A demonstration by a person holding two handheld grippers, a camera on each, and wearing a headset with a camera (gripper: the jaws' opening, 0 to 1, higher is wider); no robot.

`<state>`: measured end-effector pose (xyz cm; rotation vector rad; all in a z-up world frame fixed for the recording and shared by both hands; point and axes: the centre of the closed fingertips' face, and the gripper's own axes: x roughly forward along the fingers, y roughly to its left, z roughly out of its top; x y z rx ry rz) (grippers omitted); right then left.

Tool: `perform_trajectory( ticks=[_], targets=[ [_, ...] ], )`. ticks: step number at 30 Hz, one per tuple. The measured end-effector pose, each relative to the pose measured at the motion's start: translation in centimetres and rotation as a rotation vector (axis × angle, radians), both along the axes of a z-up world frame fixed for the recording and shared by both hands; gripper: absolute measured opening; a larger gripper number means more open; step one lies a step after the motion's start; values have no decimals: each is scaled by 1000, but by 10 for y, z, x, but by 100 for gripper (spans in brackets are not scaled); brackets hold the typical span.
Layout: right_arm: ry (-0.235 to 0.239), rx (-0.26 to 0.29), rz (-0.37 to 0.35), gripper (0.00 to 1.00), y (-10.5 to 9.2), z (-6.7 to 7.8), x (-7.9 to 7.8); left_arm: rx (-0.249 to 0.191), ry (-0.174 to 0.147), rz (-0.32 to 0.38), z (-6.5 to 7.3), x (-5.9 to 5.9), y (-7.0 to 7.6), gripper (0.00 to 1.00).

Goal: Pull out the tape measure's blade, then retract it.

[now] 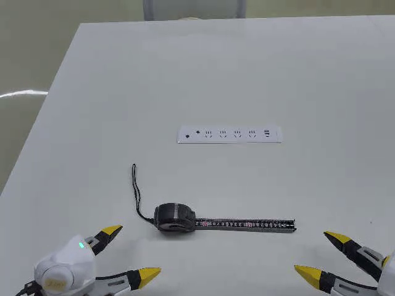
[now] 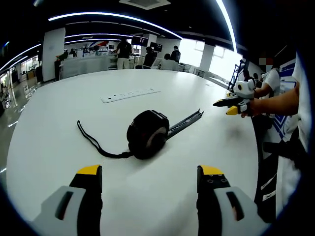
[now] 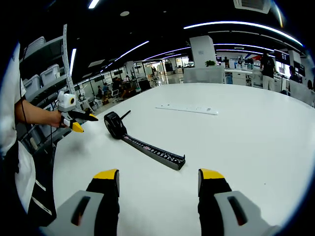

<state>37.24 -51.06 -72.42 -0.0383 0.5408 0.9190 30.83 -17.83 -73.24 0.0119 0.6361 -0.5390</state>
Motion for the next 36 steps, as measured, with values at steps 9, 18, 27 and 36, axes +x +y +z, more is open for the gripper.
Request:
perform_trajectory(
  ticks=[9, 18, 27, 36],
  targets=[
    [4, -1, -28, 67, -8, 1, -9, -4, 5, 11, 4, -14, 1, 80],
    [17, 6, -51, 68, -14, 3, -23, -16, 4, 25, 11, -31, 2, 82],
    [19, 5, -63, 69, -18, 6, -38, -23, -3, 59, 17, -48, 9, 84],
    [8, 7, -81, 69, -24, 15, -50, -29, -7, 92, 25, -66, 15, 84]
  ],
)
